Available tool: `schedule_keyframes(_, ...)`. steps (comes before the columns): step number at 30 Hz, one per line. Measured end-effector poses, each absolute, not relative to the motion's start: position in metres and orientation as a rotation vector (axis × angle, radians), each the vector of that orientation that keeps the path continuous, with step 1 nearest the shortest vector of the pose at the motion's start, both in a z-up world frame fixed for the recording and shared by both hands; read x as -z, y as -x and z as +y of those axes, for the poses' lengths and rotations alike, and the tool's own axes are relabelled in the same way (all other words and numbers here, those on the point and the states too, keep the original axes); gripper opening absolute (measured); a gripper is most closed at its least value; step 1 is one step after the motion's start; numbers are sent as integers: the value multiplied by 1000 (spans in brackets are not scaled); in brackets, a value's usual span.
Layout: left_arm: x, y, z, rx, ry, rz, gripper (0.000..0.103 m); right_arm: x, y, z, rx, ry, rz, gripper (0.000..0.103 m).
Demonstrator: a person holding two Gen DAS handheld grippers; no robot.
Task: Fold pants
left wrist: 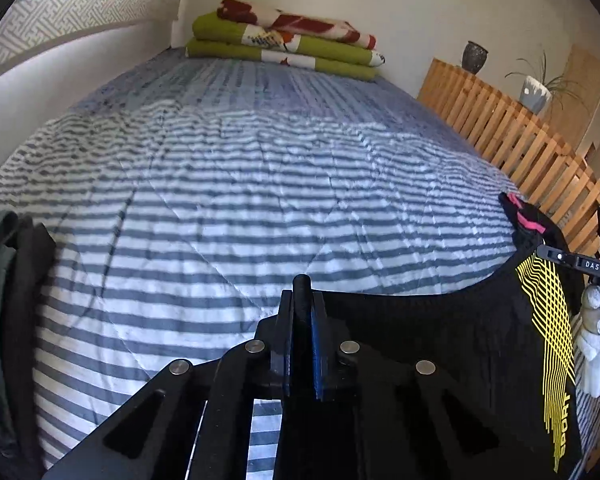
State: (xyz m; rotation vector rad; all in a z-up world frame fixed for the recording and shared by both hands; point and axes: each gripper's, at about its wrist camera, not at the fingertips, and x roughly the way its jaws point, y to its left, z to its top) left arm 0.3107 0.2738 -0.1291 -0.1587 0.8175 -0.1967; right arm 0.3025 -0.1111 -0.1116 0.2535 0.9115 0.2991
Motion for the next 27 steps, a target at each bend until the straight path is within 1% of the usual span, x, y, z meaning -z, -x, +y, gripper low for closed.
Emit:
schedule_keyframes(2,119,-321,278,174,177,801,8,94,-308,-104,-281,-225,862,4)
schedule_keyframes(4,122,-341,277,121,156,844,16,93,-326,-96,-237,-190,857,4)
schedule_keyframes(5,126,-350,275,85,136,893,22,99,-336,-90,-191,-142,878,5)
schedule_keyframes(6,126,-354,275,57,126,921,22,105,-347,-83,-155,-109,928,10)
schedule_keyframes(7,121,-351,277,60,117,909,22,111,-353,-80,-116,-86,979,12)
schedule_keyframes(10,99,-321,292,85,142,865,23,98,-336,-83,-104,-107,961,12)
schedule_keyframes(15,70,-227,328,112,197,836,23,72,-263,-86,-224,-182,988,13)
schedule_keyframes(19,66,-120,346,128,223,846,24,60,-168,-61,-357,-169,1021,13)
schedule_keyframes(22,74,-51,348,159,214,877,30,62,-99,-38,-461,-188,1062,13)
schedule_keyframes(23,79,-32,347,170,219,889,35,65,-79,-32,-487,-195,1080,13)
schedule_keyframes(24,87,-10,347,196,229,912,39,71,-56,-23,-511,-194,1103,13)
schedule_keyframes(27,118,33,340,221,228,995,46,87,-4,1,-551,-172,1134,14)
